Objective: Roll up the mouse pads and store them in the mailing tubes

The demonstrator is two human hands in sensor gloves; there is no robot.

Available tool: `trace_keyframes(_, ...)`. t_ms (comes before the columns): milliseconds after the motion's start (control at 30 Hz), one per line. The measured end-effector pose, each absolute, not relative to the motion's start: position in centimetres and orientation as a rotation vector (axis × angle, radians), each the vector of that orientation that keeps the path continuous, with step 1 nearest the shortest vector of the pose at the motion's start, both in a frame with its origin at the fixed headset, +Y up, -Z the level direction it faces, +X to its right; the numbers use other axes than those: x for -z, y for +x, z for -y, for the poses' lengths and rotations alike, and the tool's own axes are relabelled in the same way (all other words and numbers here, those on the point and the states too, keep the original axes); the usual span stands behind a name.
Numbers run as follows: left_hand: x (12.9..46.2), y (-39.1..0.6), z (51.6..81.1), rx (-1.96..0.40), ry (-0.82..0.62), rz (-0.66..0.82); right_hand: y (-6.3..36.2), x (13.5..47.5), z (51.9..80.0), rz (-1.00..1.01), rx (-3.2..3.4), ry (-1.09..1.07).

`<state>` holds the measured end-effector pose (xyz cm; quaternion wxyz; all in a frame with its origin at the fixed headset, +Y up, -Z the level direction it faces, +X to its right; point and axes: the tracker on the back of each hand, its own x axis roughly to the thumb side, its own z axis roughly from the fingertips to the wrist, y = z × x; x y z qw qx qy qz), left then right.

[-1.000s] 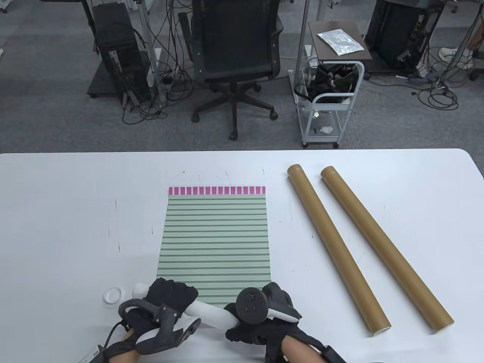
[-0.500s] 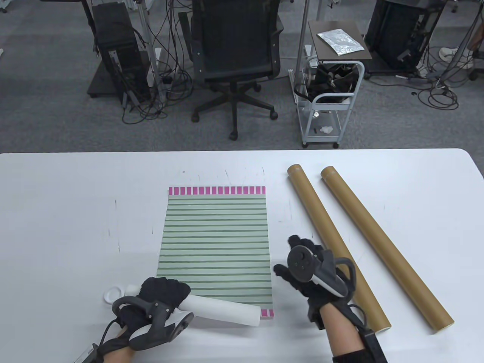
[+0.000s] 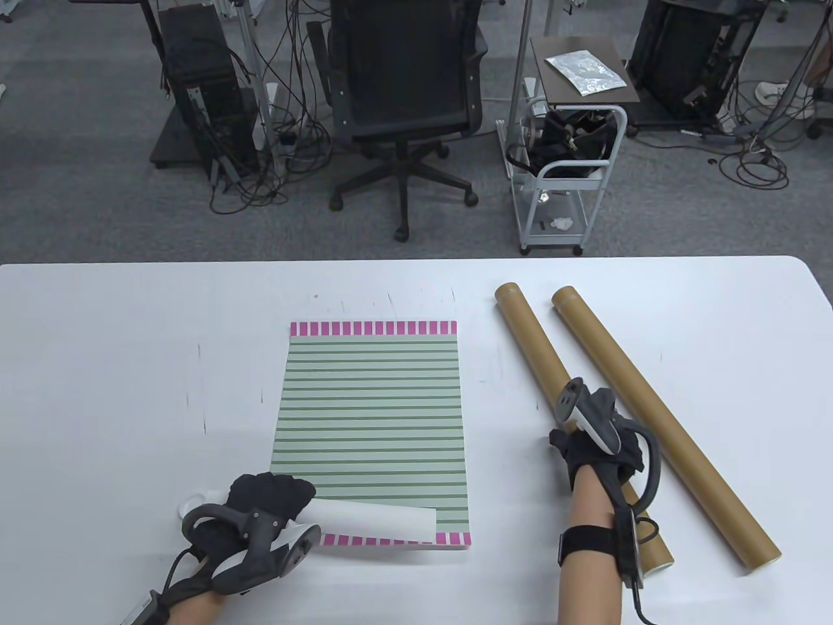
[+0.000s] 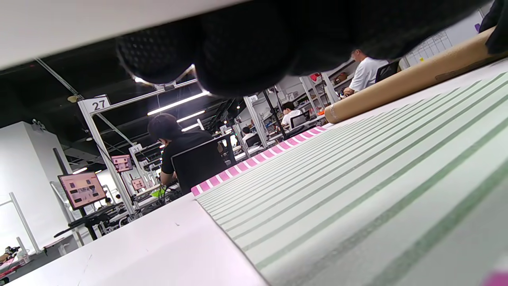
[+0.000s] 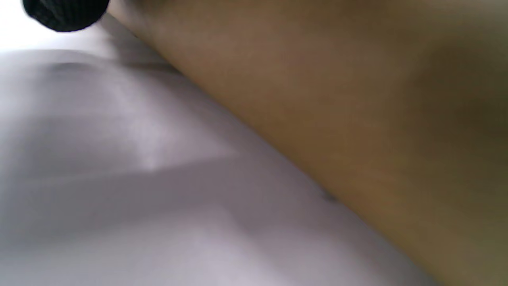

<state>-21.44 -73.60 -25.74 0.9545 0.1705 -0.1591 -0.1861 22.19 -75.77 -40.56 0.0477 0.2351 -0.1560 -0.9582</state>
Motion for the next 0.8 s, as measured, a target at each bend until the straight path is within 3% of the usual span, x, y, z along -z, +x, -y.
trace_keyframes(233,25.7,-21.3,73.4,0.390,0.358,0.323,21.4,41.0,75.5,0.421,2.847,0.666)
trace_keyframes(333,25.8,-21.7,73.7,0.401,0.353,0.311,20.6,40.1,74.4,0.528,2.933,0.706)
trace_keyframes(400,26.0,-22.0,73.8,0.406,0.347,0.301,20.4,38.9,73.1,0.488,2.940,0.620)
trace_keyframes(500,26.4,-22.5,73.8,0.409,0.340,0.276,20.1,36.6,70.7,0.322,2.994,0.525)
trace_keyframes(600,27.2,-23.5,73.6,0.389,0.326,0.232,19.8,33.0,67.9,0.023,3.127,0.274)
trace_keyframes(800,28.6,-27.2,73.4,0.418,0.314,0.114,18.9,26.4,65.5,-0.538,3.050,-0.107)
